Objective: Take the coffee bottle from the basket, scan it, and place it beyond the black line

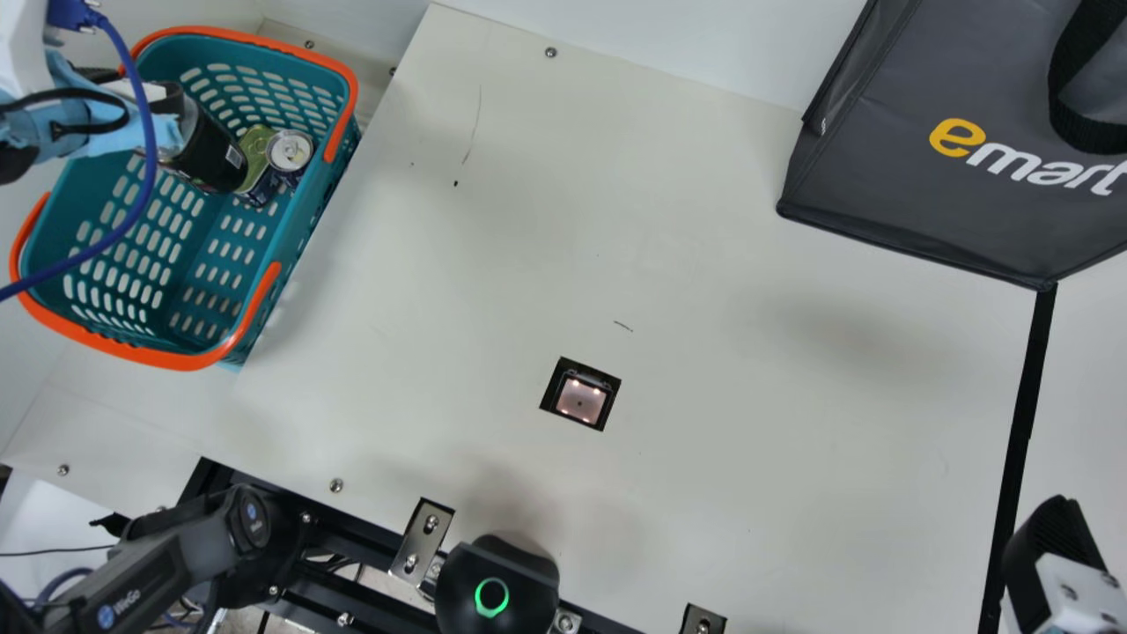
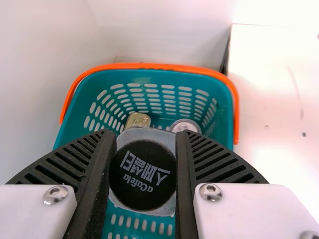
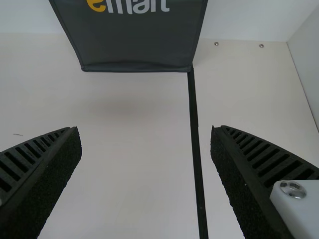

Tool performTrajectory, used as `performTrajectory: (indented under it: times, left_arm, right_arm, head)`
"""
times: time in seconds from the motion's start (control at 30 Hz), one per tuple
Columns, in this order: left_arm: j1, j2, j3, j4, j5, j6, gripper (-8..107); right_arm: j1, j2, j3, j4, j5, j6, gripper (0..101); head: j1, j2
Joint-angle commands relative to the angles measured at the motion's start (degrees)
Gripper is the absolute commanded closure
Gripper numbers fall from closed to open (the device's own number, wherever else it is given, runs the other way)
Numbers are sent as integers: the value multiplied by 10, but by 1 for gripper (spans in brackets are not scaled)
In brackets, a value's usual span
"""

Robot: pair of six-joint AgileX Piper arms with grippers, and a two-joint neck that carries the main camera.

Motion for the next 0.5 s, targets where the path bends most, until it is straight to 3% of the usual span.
performTrajectory:
  times: [0.0,0.47]
  left_arm:
    - [-8,-3,-5,4,5,-8,89]
    - [-74,-35,-42,17,47,-61,89]
  right_arm:
    - [0,0,0,0,0,0,10]
    - [0,0,0,0,0,0,10]
  head:
    - [-15,1]
    - [-15,1]
